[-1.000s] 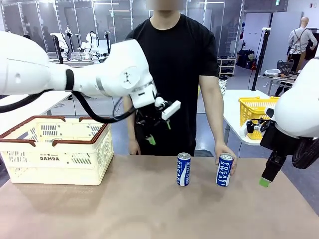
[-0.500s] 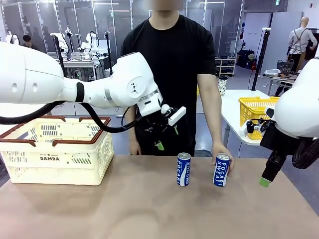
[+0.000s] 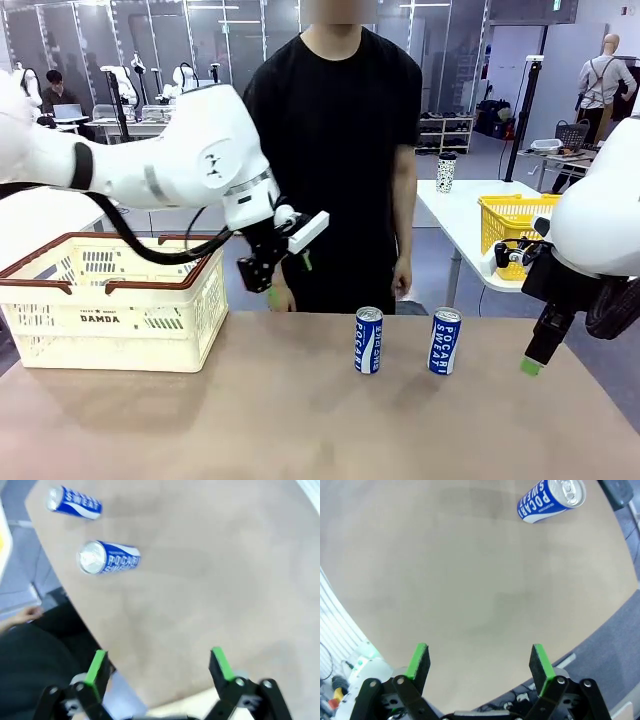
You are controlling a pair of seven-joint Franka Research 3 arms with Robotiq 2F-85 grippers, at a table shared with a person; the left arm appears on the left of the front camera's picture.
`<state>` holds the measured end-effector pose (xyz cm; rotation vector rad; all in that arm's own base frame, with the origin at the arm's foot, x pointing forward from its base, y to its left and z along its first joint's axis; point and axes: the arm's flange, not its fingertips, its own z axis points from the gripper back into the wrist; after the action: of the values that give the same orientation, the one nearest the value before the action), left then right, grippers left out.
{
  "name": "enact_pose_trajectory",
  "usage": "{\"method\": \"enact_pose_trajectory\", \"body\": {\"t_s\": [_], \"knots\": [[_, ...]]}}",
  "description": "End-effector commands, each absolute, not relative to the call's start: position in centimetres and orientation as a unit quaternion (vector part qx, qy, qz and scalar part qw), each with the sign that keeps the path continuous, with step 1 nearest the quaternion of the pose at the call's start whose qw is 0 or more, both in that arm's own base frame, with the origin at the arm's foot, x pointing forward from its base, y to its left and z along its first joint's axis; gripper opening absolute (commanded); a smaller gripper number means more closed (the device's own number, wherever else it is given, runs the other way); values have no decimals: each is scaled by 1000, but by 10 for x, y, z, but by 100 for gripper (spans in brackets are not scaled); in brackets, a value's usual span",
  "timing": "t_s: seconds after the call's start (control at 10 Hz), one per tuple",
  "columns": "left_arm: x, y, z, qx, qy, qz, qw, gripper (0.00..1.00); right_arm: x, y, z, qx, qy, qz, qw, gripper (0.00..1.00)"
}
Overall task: Place the drinks into the Shopping basket.
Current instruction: Pick up one drink and place it into the Shopping basket.
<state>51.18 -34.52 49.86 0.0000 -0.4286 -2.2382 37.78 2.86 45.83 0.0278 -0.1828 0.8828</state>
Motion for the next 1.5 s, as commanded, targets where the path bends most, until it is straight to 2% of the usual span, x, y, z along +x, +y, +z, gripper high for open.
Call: {"method": "enact_pose_trajectory", "body": {"t_s": [0.0,0.3,0.8,1.2,1.4], "knots": [[484,-318,487,9,-186,-880,437,100,377,27,458,14,-88,426,900,100],[475,-299,469,4,-185,-865,467,100,377,27,458,14,-88,426,900,100],[475,-300,468,-1,-193,-859,474,100,377,27,458,14,-88,426,900,100],[514,-348,480,13,-229,-856,462,100,377,27,458,14,-88,426,900,100],[535,-388,478,11,-233,-868,439,100,377,27,458,14,-88,426,900,100]]}}
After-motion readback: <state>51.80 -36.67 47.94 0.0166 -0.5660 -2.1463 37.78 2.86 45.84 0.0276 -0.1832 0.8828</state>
